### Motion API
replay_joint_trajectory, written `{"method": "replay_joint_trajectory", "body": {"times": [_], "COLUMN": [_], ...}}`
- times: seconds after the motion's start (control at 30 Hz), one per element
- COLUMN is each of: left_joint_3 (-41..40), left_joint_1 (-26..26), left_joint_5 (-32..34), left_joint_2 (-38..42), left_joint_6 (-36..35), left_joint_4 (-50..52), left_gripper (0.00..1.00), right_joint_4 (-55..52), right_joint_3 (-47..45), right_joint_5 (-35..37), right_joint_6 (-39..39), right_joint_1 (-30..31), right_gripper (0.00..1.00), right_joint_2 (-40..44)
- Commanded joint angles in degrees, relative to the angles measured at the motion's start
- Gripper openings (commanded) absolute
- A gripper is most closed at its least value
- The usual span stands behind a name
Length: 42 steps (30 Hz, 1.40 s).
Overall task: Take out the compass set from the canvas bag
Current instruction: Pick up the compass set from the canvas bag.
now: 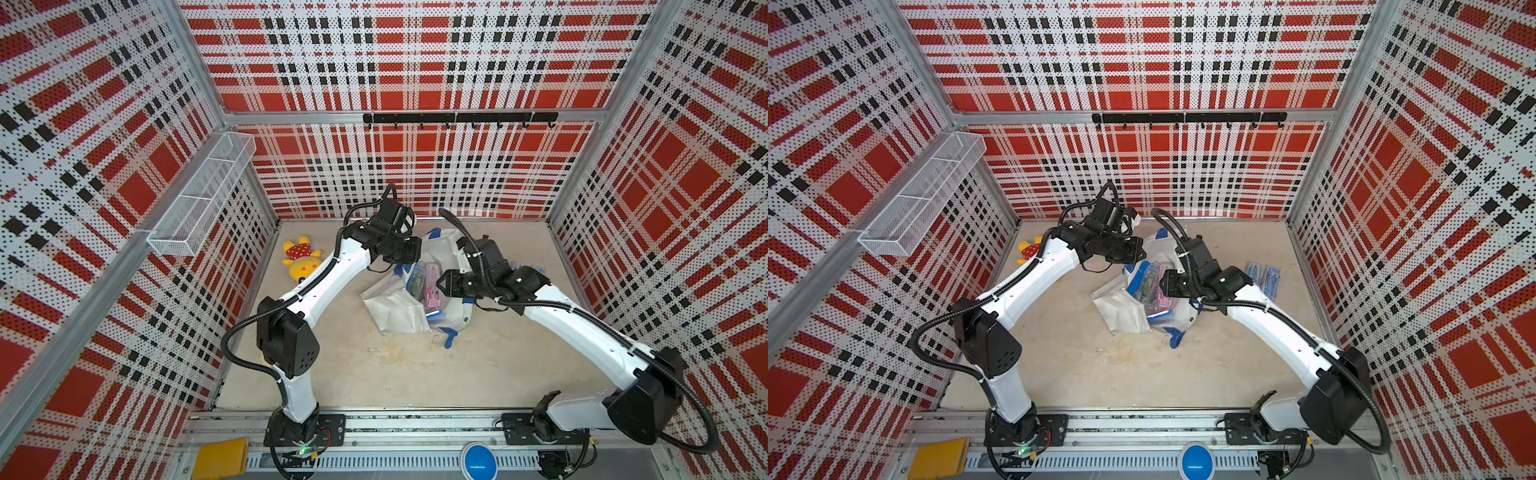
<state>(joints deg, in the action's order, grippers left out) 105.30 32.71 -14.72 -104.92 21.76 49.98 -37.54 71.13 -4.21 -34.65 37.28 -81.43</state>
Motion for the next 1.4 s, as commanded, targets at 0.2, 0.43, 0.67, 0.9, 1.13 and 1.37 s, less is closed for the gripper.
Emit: {"method": "replay_joint_trajectory", "body": {"times": [0.2, 0.43, 0.67, 0.9, 1.13, 1.37], "left_joint_3": [3.64, 4.42, 4.46, 4.8, 5.63, 6.25], "left_joint_1": [0.91, 1.31, 1.53, 1.48, 1.58, 1.55], "left_joint_5": [-1.08, -1.06, -1.55, -1.78, -2.52, -2.44], "left_joint_2": [-0.02, -0.02, -0.37, -0.71, -1.33, -1.75], "left_joint_6": [-1.28, -1.6, -1.93, -2.16, -3.03, -3.45], "left_joint_4": [-0.77, -0.41, -0.14, 0.12, 1.21, 2.14], "left_gripper": [0.0, 0.0, 0.0, 0.0, 0.0, 0.0], "right_joint_4": [2.6, 2.94, 1.26, 0.86, 1.16, 1.5], "right_joint_3": [3.05, 5.65, 9.15, 9.3, 11.88, 13.28], "right_joint_5": [2.23, 3.52, 5.58, 7.58, 6.44, 5.04], "right_joint_6": [-7.85, -10.78, -10.95, -10.03, -8.11, -7.23], "right_joint_1": [0.12, 0.06, -0.28, -1.86, -3.37, -4.92], "right_gripper": [0.45, 0.56, 0.64, 0.67, 0.68, 0.65], "right_joint_2": [-13.24, -19.96, -26.41, -29.33, -34.65, -37.75]}}
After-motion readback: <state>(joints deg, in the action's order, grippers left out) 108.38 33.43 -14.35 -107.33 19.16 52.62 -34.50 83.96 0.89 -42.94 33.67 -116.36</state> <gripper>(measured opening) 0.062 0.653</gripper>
